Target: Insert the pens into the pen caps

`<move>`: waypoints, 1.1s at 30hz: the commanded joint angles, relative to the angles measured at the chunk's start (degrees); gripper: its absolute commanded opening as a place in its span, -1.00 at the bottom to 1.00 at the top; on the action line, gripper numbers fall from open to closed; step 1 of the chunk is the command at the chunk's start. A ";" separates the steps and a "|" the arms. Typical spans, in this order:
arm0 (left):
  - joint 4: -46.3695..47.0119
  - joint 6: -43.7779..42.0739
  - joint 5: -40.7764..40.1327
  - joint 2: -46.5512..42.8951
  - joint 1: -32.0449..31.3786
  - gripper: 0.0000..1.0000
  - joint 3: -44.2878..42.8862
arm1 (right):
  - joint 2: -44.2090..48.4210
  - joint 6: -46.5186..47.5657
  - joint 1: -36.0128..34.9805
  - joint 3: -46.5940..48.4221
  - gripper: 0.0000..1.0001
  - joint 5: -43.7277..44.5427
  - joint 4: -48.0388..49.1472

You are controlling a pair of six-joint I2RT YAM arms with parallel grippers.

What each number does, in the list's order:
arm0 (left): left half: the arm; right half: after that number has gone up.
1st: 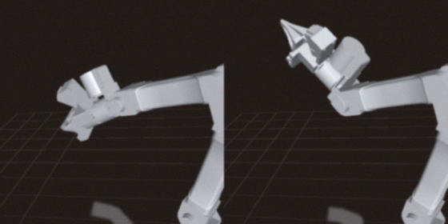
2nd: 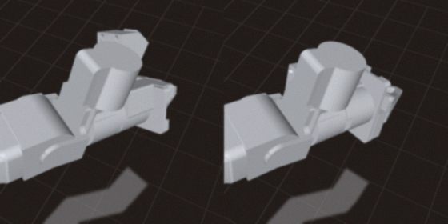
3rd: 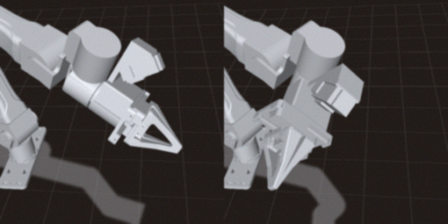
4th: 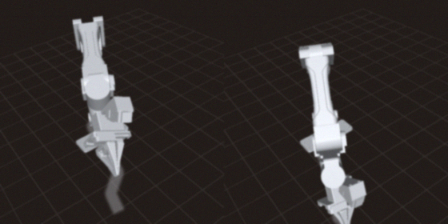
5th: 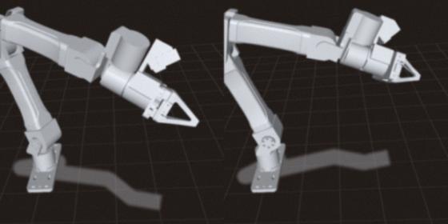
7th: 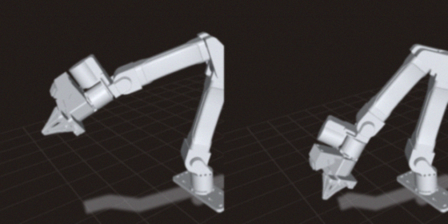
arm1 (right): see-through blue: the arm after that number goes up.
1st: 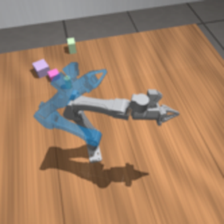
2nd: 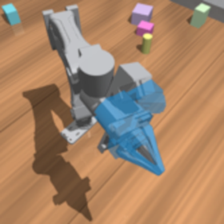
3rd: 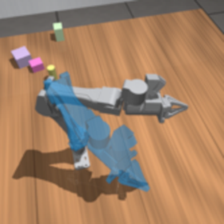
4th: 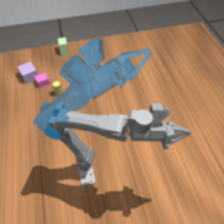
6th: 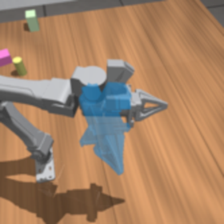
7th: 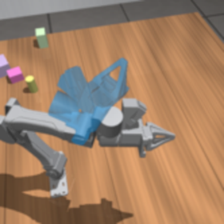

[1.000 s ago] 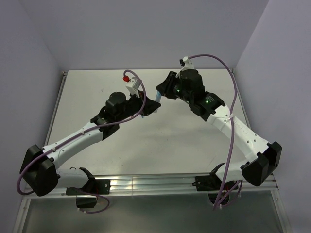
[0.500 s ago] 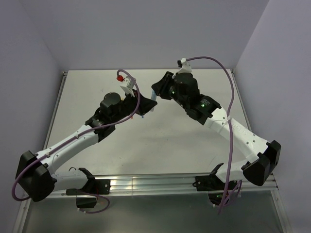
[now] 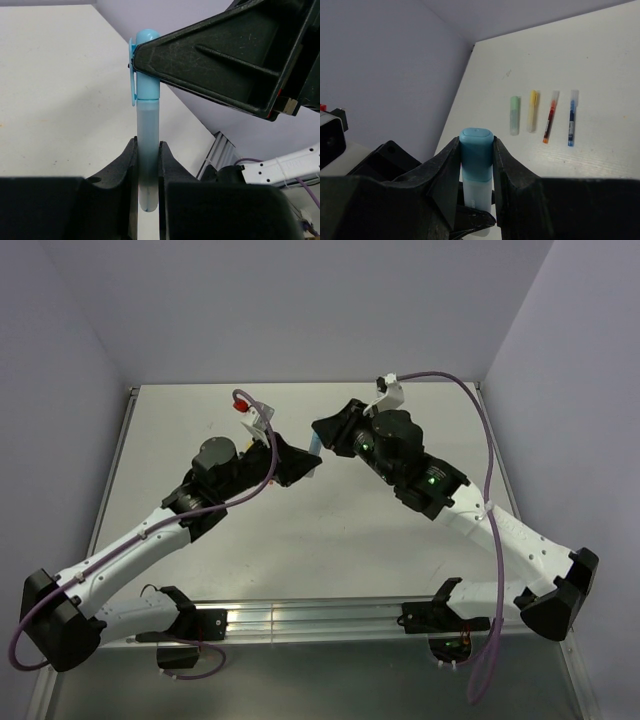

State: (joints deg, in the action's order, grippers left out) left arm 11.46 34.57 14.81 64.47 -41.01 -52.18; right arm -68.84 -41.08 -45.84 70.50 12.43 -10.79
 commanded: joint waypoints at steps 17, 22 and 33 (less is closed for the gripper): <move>8.49 -2.84 -3.73 -4.97 0.76 -0.99 -5.55 | 2.04 -2.16 -9.96 -0.19 -1.00 0.23 -10.92; 7.61 -4.24 -4.52 -4.09 0.67 -0.99 -7.58 | 2.30 -3.48 -12.25 -1.33 -1.00 2.25 -11.36; 6.56 -5.30 -4.52 -2.42 0.67 -0.99 -12.06 | 1.52 -4.97 -15.06 -3.35 -1.00 2.96 -11.19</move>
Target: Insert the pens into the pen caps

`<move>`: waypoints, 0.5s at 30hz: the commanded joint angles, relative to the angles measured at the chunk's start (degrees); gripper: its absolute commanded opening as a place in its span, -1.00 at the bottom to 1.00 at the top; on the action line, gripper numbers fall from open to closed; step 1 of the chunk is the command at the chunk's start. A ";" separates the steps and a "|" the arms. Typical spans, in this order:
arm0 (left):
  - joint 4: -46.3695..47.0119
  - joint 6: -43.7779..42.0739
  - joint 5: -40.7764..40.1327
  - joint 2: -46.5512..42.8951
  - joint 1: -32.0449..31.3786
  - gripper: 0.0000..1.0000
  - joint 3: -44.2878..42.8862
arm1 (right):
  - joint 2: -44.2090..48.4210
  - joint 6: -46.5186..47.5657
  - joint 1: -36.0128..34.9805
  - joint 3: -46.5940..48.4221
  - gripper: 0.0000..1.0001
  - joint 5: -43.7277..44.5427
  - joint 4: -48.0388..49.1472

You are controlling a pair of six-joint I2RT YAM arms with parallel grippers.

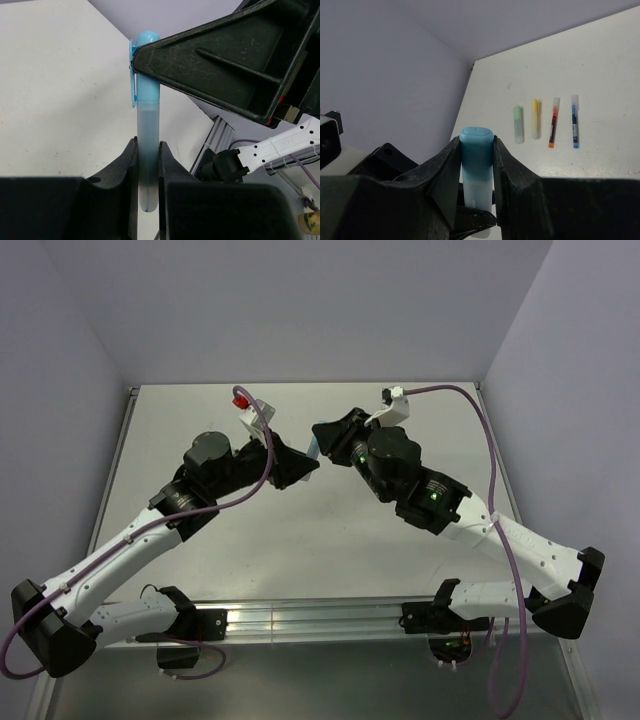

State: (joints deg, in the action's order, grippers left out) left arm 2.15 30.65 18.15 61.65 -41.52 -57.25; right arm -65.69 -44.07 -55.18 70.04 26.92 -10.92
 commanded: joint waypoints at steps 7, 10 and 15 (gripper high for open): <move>14.72 -2.53 -7.96 1.55 1.18 -0.99 -8.75 | -2.95 -2.33 -7.40 -2.98 -1.00 -11.27 -11.41; 14.37 -2.53 -7.52 1.81 1.18 -0.99 -8.84 | -3.04 -2.24 -7.58 -2.72 -1.00 -10.92 -11.76; 12.97 -0.52 -6.99 1.63 1.00 -0.99 -5.42 | -2.95 0.82 -5.83 3.33 -0.50 -8.20 -16.75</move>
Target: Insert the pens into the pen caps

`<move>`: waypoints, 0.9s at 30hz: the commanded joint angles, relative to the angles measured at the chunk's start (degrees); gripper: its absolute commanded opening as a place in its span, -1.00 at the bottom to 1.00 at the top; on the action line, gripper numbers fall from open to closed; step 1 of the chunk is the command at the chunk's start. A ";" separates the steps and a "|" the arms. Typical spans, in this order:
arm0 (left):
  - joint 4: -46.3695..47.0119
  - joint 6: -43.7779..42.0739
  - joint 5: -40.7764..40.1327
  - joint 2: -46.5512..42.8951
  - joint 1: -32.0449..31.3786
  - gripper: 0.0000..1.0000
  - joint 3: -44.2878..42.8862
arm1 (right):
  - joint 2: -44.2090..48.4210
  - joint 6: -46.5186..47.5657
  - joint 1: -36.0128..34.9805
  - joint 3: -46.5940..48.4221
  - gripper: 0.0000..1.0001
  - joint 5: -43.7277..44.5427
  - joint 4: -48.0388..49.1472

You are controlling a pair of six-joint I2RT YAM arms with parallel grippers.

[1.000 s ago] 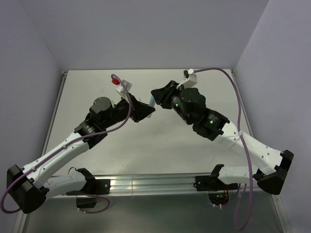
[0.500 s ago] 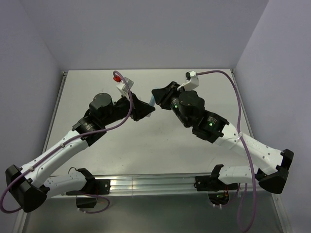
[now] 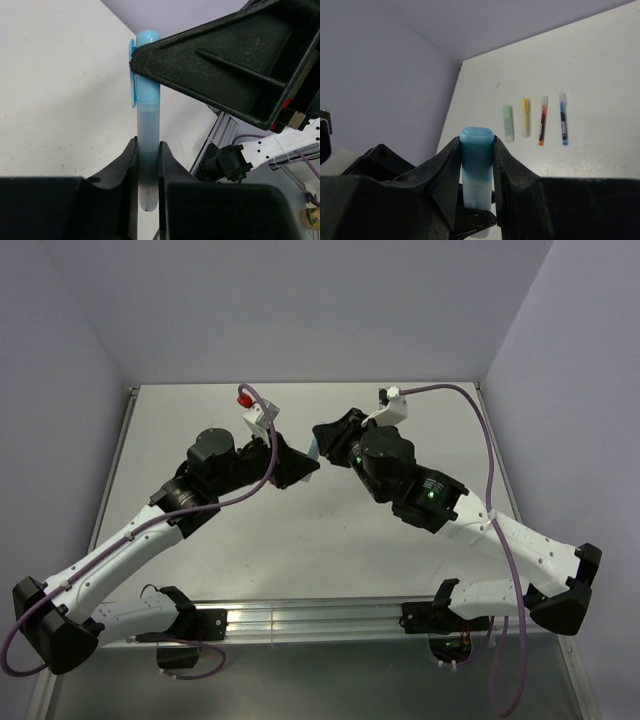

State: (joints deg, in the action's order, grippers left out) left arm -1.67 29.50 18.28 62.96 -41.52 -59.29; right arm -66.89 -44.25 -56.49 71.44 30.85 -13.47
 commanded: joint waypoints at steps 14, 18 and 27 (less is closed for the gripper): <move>3.27 9.70 -27.07 22.44 1.78 -0.99 -1.95 | 10.20 11.29 18.96 6.88 0.22 -17.75 -16.14; -3.42 11.81 -30.06 37.98 3.11 -0.99 -13.28 | 12.75 12.87 20.63 4.85 0.23 -17.93 -18.42; -13.27 12.17 -33.66 55.77 3.20 -0.81 -29.56 | 14.86 15.86 21.95 2.75 0.24 -18.55 -20.80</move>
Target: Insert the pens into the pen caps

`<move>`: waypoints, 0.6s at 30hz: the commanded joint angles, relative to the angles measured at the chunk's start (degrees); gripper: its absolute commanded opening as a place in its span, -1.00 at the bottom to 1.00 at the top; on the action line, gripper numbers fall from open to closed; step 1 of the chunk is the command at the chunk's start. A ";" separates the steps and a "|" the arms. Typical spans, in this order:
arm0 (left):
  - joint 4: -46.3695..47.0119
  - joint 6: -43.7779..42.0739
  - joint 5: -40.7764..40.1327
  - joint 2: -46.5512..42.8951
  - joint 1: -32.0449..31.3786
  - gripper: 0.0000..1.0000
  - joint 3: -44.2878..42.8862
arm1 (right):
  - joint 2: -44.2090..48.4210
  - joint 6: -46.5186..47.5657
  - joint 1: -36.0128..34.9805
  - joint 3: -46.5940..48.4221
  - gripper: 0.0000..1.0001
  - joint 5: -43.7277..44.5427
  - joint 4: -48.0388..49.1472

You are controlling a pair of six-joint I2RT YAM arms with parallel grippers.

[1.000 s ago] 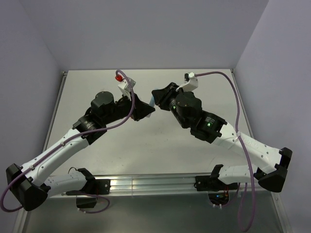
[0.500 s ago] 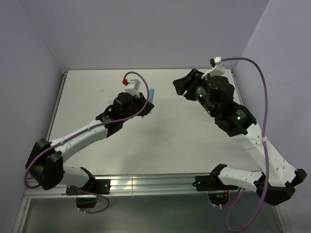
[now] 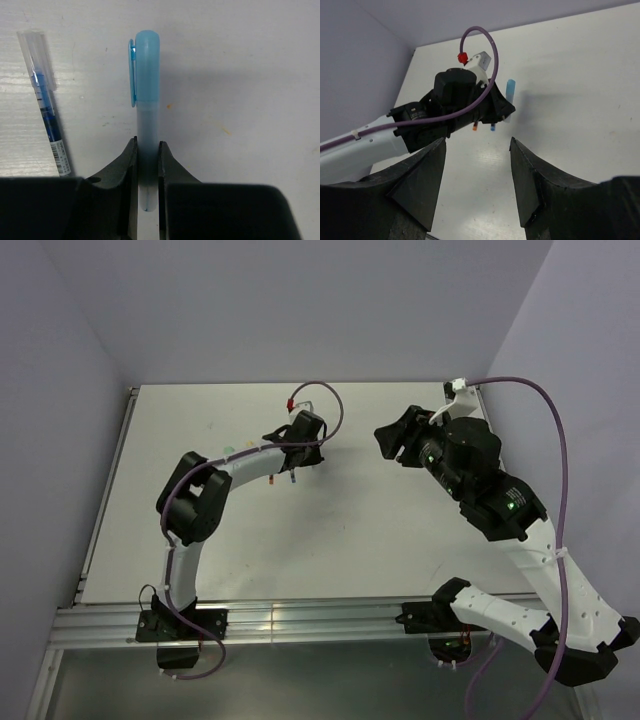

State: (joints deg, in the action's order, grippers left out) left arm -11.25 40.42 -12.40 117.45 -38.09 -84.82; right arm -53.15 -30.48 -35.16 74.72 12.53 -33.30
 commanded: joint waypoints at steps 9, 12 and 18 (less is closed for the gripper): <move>-9.15 1.15 -6.23 7.62 -0.23 -0.61 -9.40 | 2.26 2.18 1.14 -2.64 0.23 -2.25 -0.54; -8.71 1.41 -5.79 7.53 -0.32 -0.53 -8.53 | 2.26 1.92 1.14 -3.00 0.22 -2.43 -0.45; -7.56 1.06 -5.35 6.31 -0.41 -0.26 -6.77 | 2.34 1.65 1.23 -3.79 0.22 -2.43 -0.45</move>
State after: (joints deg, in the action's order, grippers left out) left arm -19.11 41.34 -16.86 125.03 -38.13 -91.77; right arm -51.59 -29.28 -34.44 71.13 10.39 -34.41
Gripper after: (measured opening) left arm 0.351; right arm 0.614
